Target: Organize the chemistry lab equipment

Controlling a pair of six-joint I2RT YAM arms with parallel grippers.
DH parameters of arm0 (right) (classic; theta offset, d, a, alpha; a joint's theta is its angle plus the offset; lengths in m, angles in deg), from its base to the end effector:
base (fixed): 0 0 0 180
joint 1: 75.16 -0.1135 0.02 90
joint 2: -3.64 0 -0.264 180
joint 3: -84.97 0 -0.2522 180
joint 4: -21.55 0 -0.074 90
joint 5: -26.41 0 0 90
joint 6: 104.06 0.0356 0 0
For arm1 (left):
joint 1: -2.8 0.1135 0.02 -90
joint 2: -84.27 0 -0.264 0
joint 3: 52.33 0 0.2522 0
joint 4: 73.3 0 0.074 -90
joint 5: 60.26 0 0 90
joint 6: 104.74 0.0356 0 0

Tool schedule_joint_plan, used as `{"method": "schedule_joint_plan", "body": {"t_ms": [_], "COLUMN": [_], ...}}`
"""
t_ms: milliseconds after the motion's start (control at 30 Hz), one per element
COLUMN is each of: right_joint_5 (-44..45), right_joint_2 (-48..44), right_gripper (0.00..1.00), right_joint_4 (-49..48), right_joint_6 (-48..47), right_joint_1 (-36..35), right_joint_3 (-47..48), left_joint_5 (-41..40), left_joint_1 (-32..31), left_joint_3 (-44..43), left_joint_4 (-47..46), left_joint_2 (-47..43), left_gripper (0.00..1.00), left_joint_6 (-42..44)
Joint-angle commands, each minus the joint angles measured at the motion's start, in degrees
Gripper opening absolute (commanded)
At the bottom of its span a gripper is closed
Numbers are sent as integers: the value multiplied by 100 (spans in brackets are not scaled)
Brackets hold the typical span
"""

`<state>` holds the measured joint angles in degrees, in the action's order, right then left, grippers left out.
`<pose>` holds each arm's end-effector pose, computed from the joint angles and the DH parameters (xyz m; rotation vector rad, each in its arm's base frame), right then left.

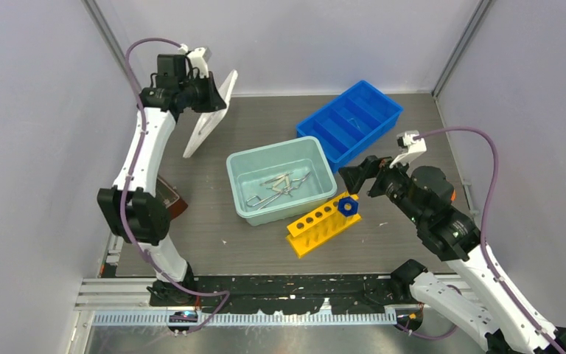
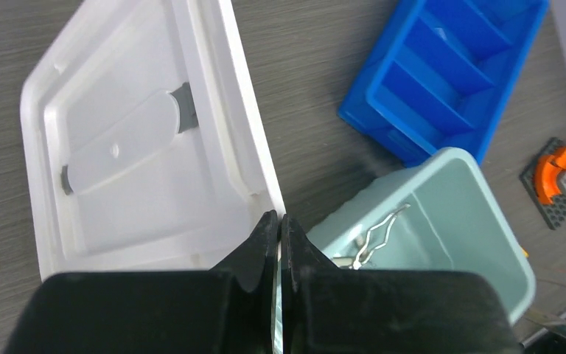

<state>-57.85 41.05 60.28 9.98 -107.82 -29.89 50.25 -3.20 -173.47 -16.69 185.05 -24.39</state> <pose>0.1206 0.0731 0.3704 -0.0612 1.8038 0.6263 0.3889 -0.0534 0.3971 0.1316 2.2063 -0.5464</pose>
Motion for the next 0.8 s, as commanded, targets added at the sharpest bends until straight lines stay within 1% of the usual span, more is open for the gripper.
{"method": "schedule_joint_plan", "body": {"t_ms": [0,33,200,233,333,367,433,500,533,667,767], "right_joint_5": [-405,-450,-1329,-1555,-2031,-2340,-2686,-2900,-3002,-3883,-4592], "right_joint_2": [285,403,1077,1186,1836,1987,2427,2906,3260,4256,4912], "right_gripper": [98,98,99,100,100,100,100,100,100,99,98], "right_joint_4": [-1119,-1228,-1988,-2060,-2161,-2244,-2590,-2991,-3043,-2894,-2992], "right_joint_6": [-957,-1248,-2570,-2939,-3632,-4038,-4548,-4823,-4953,-5317,-5405], "right_joint_1": [-3,-3,-5,-4,-10,-9,-11,-12,-12,-12,-12], "right_joint_3": [197,191,301,428,768,922,1056,1201,1406,2170,2496], "left_joint_5": [590,698,1165,1207,1347,1415,1541,1666,1702,1820,1904], "left_joint_1": [-36,-34,-57,-67,-77,-83,-94,-105,-120,-147,-169], "left_joint_3": [246,328,631,718,1064,1188,1429,1740,1844,2084,2183], "left_joint_4": [-509,-560,-712,-744,-906,-1003,-1098,-1223,-1279,-1314,-1307], "left_joint_2": [-774,-923,-1385,-1465,-1699,-1765,-1856,-1936,-1971,-2086,-2146], "left_gripper": [0,0,0,0,0,0,0,0,0,0,0], "left_joint_6": [-55,-55,-93,-98,-169,-202,-263,-344,-363,-371,-371]}}
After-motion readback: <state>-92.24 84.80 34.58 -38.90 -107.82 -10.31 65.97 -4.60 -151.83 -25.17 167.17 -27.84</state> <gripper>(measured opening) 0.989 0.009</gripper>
